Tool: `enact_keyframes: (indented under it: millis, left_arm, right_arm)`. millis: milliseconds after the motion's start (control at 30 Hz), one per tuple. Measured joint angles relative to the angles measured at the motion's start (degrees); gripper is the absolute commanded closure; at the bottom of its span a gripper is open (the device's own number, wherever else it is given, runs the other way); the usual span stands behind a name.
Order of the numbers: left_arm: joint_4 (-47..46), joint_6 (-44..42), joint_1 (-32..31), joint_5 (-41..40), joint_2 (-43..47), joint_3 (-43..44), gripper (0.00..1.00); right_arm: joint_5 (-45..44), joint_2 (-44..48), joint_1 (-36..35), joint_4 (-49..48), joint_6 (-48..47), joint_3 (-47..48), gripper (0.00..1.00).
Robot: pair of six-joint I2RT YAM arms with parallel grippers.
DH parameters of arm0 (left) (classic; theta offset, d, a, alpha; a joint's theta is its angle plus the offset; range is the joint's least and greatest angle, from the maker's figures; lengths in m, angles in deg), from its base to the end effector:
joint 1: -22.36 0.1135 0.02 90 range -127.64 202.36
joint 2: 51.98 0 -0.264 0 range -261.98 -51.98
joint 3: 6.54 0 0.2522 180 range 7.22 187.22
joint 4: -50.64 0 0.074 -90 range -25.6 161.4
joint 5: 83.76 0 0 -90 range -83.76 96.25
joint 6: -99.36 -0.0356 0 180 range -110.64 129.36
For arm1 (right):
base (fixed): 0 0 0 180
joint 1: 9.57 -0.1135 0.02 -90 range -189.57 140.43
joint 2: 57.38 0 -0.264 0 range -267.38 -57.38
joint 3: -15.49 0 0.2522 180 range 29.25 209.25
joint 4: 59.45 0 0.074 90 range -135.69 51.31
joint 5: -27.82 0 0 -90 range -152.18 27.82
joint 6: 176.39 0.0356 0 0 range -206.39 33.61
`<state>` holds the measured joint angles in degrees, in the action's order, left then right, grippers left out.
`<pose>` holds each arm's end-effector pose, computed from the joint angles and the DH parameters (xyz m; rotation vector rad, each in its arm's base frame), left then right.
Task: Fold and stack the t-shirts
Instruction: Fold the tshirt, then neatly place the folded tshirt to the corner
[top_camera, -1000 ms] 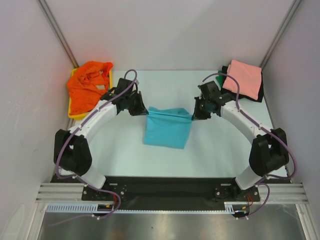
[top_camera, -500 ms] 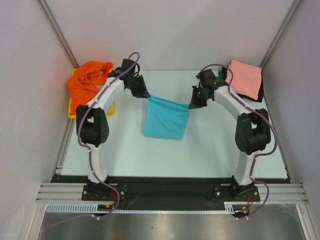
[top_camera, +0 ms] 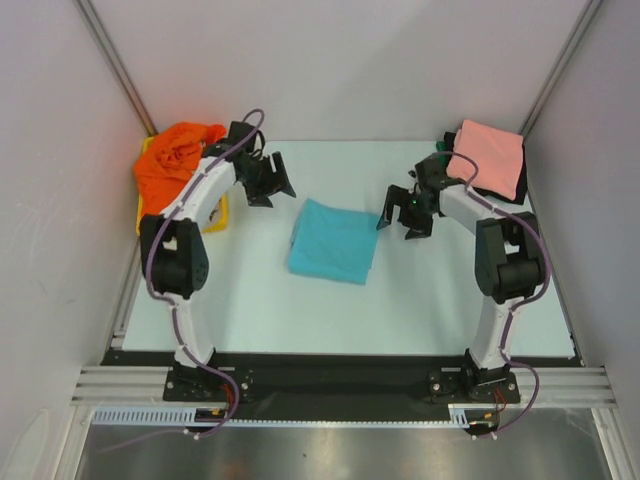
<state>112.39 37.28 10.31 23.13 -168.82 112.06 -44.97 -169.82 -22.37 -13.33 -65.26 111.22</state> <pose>0.4334 -0.1031 0.2632 -0.2645 2.6711 -0.6199 0.3991 0.1015 0.1889 0.0982 2.7163 0.5847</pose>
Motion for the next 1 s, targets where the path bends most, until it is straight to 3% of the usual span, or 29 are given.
enact_keyframes:
  millis: [133,300,533,567,733,767,967,1000]
  left_arm:
    - [-2.5,-0.3,0.0,-0.9,16.8,-13.6,0.23]
    - [-6.6,-1.3,0.0,-2.7,36.0,-28.8,0.23]
    - [-6.6,-3.4,-0.3,-4.2,49.1,-46.1,0.22]
    - [-6.1,-4.0,-0.3,-4.8,50.5,-47.7,0.22]
    - [-4.1,-7.0,-0.3,-6.5,58.8,-52.1,0.21]
    - [-4.0,-7.5,-0.3,-6.9,60.5,-52.8,0.21]
    - [-5.4,-8.8,-0.3,-7.1,63.9,-54.7,0.21]
    - [-6.2,-8.9,-0.3,-7.1,64.2,-55.4,0.21]
  right_arm:
    - [4.4,2.0,1.5,-5.0,1.2,-6.8,0.06]
    - [9.4,0.4,1.4,-11.1,3.0,-8.4,0.14]
    - [14.0,-3.0,0.0,-19.3,5.8,-8.0,0.31]
    - [14.1,-3.3,-0.4,-20.0,6.1,-7.9,0.4]
    - [14.5,-4.7,-2.7,-26.0,8.3,-9.6,0.56]
    - [15.2,-4.7,-2.8,-28.2,9.1,-10.6,0.66]
    - [19.4,-6.3,-2.2,-38.6,12.4,-14.8,1.0]
    - [19.8,-6.3,-2.1,-39.4,12.4,-15.2,1.0]
